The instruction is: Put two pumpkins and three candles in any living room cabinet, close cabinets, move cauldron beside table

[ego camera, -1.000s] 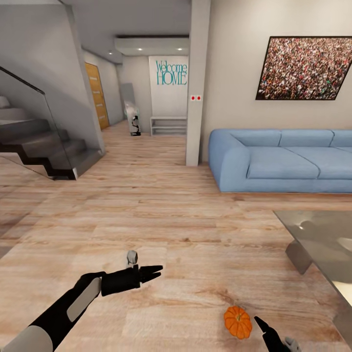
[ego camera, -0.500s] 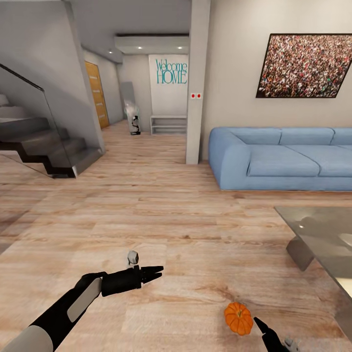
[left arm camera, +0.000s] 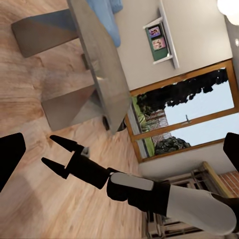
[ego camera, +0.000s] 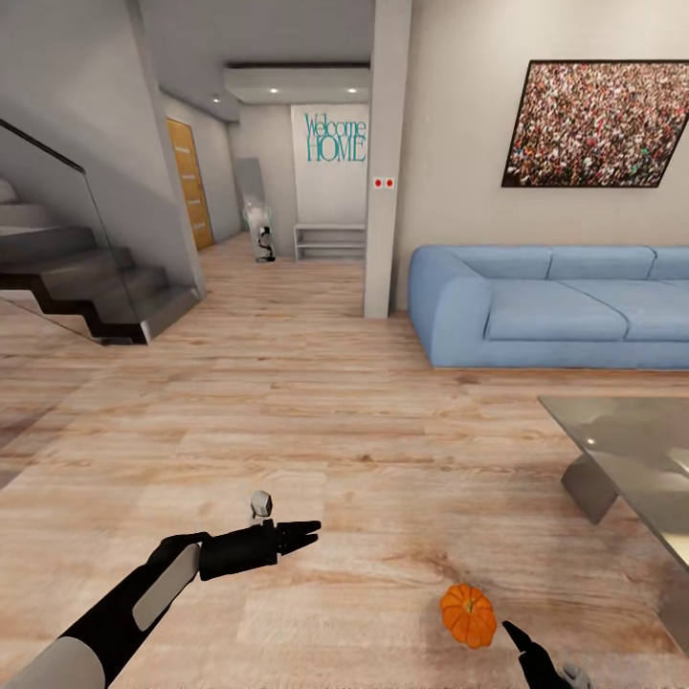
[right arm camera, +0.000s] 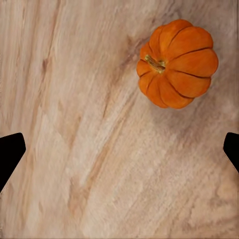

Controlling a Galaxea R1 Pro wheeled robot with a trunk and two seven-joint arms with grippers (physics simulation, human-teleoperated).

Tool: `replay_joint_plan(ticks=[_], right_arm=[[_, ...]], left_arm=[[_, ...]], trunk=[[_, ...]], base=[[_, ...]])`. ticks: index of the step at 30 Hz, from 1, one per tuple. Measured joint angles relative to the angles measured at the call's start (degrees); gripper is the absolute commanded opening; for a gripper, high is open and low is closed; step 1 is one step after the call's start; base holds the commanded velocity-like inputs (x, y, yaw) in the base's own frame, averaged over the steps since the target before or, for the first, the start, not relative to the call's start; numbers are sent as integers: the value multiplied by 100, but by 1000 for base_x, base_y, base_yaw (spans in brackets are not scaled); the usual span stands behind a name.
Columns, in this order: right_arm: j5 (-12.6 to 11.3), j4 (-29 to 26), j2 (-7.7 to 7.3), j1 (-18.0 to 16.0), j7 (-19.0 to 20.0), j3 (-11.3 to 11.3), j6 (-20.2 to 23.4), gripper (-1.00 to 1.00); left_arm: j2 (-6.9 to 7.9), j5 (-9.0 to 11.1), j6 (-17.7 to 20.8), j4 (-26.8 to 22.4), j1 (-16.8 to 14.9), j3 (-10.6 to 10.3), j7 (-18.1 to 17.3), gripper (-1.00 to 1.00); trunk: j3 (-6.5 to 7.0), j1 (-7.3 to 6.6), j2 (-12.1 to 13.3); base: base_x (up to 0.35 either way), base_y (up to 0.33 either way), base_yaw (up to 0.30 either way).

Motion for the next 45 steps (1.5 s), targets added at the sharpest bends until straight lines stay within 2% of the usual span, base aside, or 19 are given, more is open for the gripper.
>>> replay_joint_plan(ticks=[5,7,12,30,45], right_arm=[[-18,-12,-32,-8,-12,-214,234,100],[-20,-4,-36,-10,-22,-270,279,100],[-22,9,-21,-11,-27,-306,302,100],[-23,-4,-37,-11,-22,-325,286,100],[-22,-5,-32,-12,-14,-330,259,100]], left_arm=[[-24,-1,-3,0,0,-26,11,100],[-36,-1,-12,8,0,-167,25,100],[-45,0,-46,30,0,-306,42,100],[-40,-3,-52,33,0,-371,93,100],[-45,-2,-53,19,0,-376,107,100]], trunk=[[-90,110,-201],[-126,154,-281],[-215,264,-481],[-539,659,-1203],[-869,709,-1245]], base=[[0,0,0],[0,0,0],[0,0,0],[0,0,0],[0,0,0]])
